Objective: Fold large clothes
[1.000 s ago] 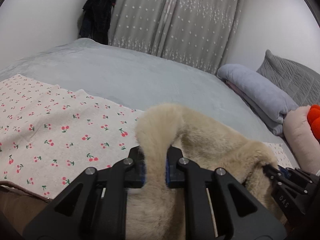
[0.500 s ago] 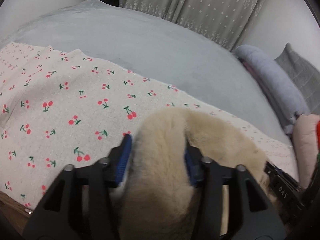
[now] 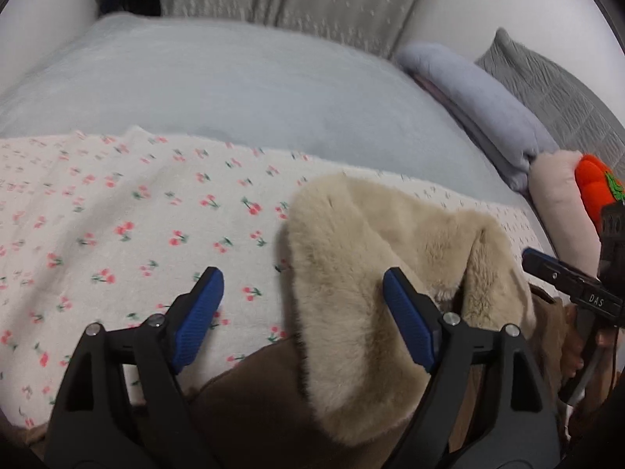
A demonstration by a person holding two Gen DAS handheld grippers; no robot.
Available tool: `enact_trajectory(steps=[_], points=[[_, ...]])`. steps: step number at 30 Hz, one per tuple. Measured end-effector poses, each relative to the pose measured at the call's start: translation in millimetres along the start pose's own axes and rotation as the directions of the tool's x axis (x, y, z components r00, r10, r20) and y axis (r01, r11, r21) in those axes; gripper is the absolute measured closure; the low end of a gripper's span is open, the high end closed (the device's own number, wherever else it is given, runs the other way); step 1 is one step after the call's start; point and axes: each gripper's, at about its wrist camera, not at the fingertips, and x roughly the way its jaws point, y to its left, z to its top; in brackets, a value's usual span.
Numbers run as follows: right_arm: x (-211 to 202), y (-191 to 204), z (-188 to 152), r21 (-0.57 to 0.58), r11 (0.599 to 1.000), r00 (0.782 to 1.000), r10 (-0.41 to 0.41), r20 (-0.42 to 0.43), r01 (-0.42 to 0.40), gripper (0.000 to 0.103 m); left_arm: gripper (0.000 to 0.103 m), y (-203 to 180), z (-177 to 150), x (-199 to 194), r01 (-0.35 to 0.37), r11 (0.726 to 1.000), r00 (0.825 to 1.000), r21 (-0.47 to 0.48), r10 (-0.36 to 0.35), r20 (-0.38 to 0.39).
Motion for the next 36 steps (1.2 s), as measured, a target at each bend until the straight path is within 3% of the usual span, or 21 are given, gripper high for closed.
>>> enact_trajectory(steps=[2,5,6,8,9,10,11,15,16,17,19,21,22,24,28,33,36], points=[[13,6,6,-0.026,1.000,1.000,0.007,-0.012,-0.007,0.030,0.019,1,2,17,0.083,0.996,0.994,-0.041,-0.086,-0.069],[47,5,12,-0.031,0.998,0.996,-0.053,-0.067,0.051,0.030,0.021,-6,-6,40,0.184,0.980,0.974,-0.079,-0.192,-0.121],[60,0,10,-0.006,0.999,0.994,-0.053,-0.091,0.053,0.030,0.039,-9,-12,43,0.229,0.969,0.962,-0.088,-0.240,-0.131],[76,-12,2,0.080,0.996,0.989,0.042,-0.143,-0.031,0.053,0.055,-14,-19,39,0.251,0.966,0.959,-0.065,-0.258,-0.122],[75,-17,-2,0.110,0.992,0.989,0.075,-0.129,-0.061,0.060,0.069,-12,-23,31,0.302,0.952,0.946,-0.047,-0.306,-0.112],[70,-21,-5,0.116,0.990,0.991,0.093,-0.101,-0.081,0.063,0.073,-8,-25,26,0.351,0.934,0.929,-0.064,-0.356,-0.106],[66,-23,-8,0.104,0.990,0.991,0.101,-0.086,-0.092,0.064,0.074,-1,-27,16,0.426,0.899,0.897,-0.098,-0.434,-0.086],[57,-30,-9,0.122,0.986,0.989,0.125,-0.081,-0.114,0.066,0.076,8,-38,-26,0.660,0.745,0.750,-0.094,-0.660,0.037],[53,-31,-8,0.137,0.982,0.988,0.141,-0.070,-0.130,0.068,0.076,9,-40,-28,0.662,0.744,0.749,-0.092,-0.660,0.047],[49,-31,-9,0.138,0.982,0.988,0.139,-0.063,-0.129,0.069,0.076,11,-42,-28,0.645,0.757,0.763,-0.102,-0.644,0.050],[43,-35,-12,0.140,0.984,0.991,0.123,-0.058,-0.114,0.072,0.073,22,-42,-21,0.524,0.837,0.850,-0.161,-0.525,0.037],[41,-44,-16,0.160,0.982,0.991,0.115,-0.072,-0.102,0.072,0.072,42,-42,-20,0.382,0.893,0.923,-0.237,-0.383,0.045],[39,-46,-16,0.171,0.979,0.990,0.126,-0.070,-0.112,0.072,0.072,51,-42,-24,0.319,0.912,0.947,-0.258,-0.314,0.062],[34,-48,-18,0.179,0.975,0.987,0.147,-0.067,-0.133,0.072,0.070,58,-39,-36,0.285,0.925,0.959,-0.250,-0.274,0.079],[31,-36,-17,0.128,0.986,0.992,0.118,-0.050,-0.110,0.071,0.036,33,-20,-48,0.188,0.971,0.982,-0.146,-0.184,0.041],[31,-29,-20,0.119,0.990,0.996,0.086,-0.036,-0.082,0.066,0.027,-24,15,-24,0.047,0.999,0.999,0.013,-0.047,-0.018],[33,-28,-21,0.117,0.990,0.996,0.083,-0.029,-0.079,0.065,0.026,-57,26,8,-0.068,0.991,0.995,0.111,0.076,-0.061]])
